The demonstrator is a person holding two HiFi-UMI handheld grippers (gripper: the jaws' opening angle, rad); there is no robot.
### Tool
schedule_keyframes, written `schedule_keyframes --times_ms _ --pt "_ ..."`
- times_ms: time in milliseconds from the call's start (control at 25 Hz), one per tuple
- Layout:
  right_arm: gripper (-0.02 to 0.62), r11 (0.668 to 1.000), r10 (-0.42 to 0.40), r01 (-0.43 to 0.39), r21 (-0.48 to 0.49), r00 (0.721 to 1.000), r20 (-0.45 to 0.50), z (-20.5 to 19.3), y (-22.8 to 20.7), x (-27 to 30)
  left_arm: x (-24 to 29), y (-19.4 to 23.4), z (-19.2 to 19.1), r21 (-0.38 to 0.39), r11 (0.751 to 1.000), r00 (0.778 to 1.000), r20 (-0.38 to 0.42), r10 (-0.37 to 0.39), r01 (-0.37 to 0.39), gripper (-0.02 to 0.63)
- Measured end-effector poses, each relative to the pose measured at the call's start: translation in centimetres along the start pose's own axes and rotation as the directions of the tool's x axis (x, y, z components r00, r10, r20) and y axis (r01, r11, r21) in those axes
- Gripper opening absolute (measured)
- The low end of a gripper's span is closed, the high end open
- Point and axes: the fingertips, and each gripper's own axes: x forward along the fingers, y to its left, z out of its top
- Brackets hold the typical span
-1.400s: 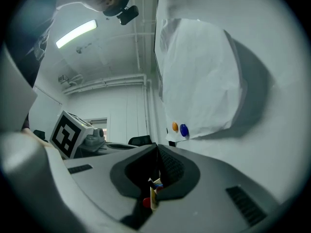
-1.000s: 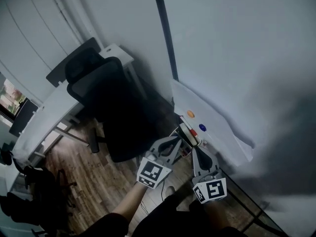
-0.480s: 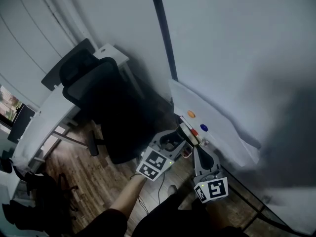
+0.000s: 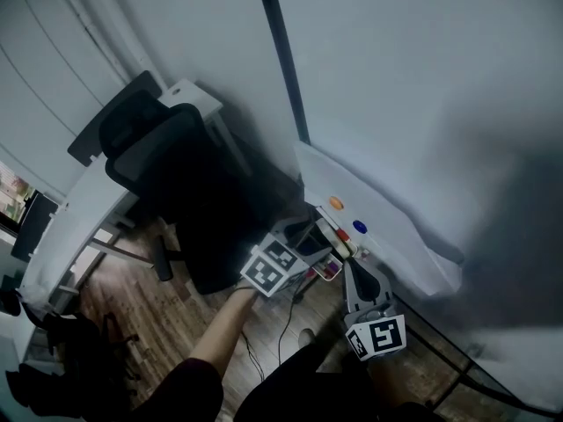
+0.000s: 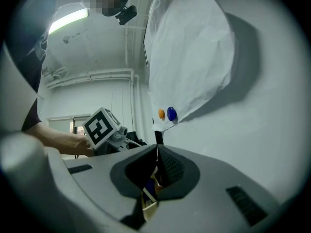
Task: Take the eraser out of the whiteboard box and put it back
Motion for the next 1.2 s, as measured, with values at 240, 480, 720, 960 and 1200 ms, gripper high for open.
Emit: schedule_keyframes --times_ms 240,480,720,960,1200 --pt "0.005 1.0 -0.017 0.017 0.006 1.0 0.008 -0.2 -0.5 0.0 1.4 0.6 -1.0 -0.037 0.998 0.996 -0.064 -0.06 0.057 0.282" --pt "0.003 0.999 -0.042 0.042 0.006 0.999 0.008 -0.3 -1.0 -0.2 2.7 0.5 -1.2 -0.062 0.99 0.985 -0.11 -0.131 0.125 0.282" --pt "0.004 0.998 -0.071 0.071 0.001 0.997 0.006 -0.5 -1.8 -0.6 3.5 0.2 -1.3 -0.068 0.984 0.976 -0.13 -0.174 0.166 0.282" --pt "0.004 0.997 -0.077 0.077 0.01 0.997 0.0 -0.8 -1.9 -0.5 3.4 0.3 -1.3 -0.063 0.985 0.977 -0.13 -0.17 0.163 0.282" --pt "0.004 0.998 -0.064 0.064 0.011 0.998 -0.001 -1.4 -1.9 -0.1 3.8 0.6 -1.6 -0.071 0.987 0.981 -0.117 -0.153 0.145 0.281"
